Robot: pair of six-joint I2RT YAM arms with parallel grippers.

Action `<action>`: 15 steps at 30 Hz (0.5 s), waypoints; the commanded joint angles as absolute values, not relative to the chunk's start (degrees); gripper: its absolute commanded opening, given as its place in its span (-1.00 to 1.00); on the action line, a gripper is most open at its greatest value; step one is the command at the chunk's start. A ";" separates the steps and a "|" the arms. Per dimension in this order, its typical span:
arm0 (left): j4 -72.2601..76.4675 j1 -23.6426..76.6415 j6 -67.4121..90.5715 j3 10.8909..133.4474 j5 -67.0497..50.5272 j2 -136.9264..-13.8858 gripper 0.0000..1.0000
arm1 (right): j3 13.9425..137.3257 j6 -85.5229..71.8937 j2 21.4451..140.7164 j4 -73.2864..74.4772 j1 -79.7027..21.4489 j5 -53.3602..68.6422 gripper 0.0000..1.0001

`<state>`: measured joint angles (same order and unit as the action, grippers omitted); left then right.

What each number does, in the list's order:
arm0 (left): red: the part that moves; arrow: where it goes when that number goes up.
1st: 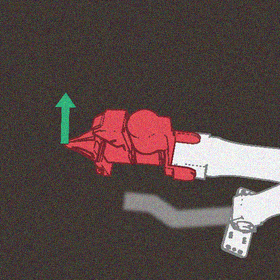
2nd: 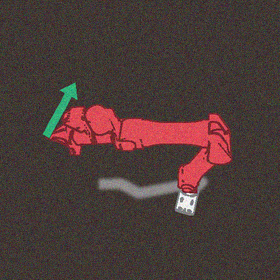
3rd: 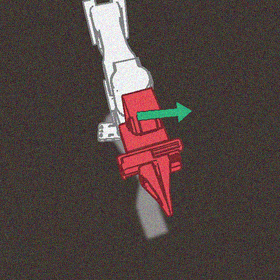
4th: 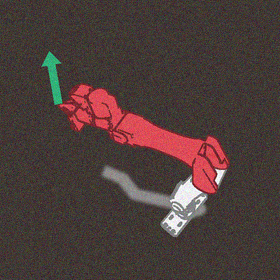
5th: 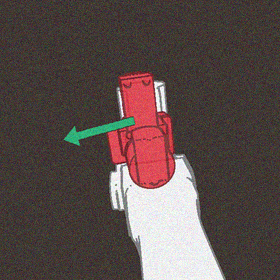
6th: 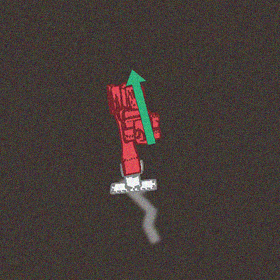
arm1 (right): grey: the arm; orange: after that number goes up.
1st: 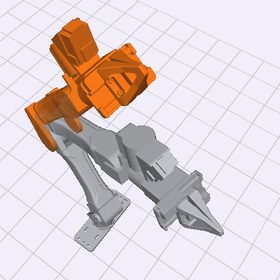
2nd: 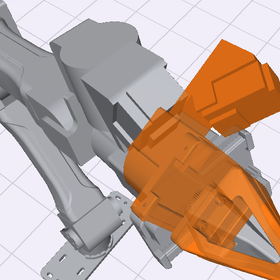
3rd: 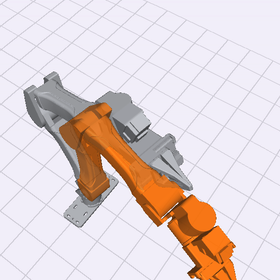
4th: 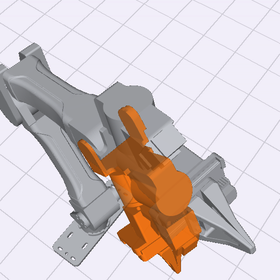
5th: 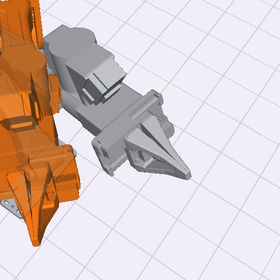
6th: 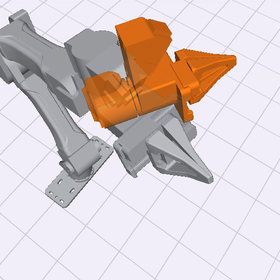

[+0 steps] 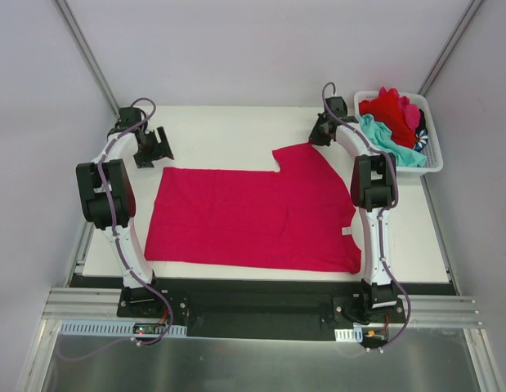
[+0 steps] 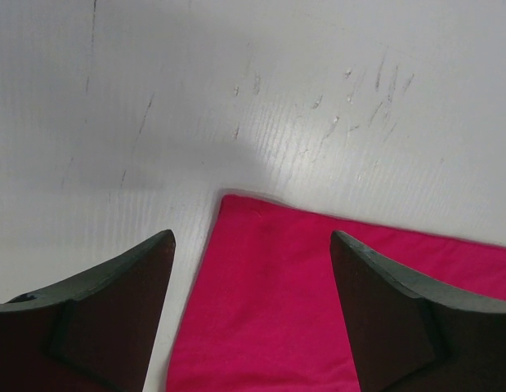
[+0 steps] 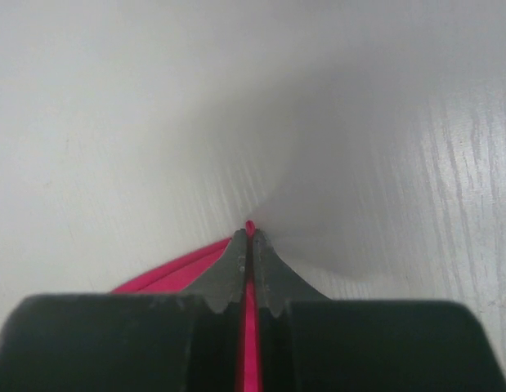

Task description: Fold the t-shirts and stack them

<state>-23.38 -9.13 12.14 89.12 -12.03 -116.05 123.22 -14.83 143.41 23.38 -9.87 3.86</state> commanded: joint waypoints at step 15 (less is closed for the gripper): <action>-22.68 -11.60 16.08 89.03 -22.24 -121.02 0.19 | 121.38 -13.71 139.40 22.50 -9.93 4.48 -0.99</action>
<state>-22.79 -12.32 14.06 88.14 -19.38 -118.50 122.72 -14.35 143.35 22.37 -9.87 3.95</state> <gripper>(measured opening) 0.613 0.023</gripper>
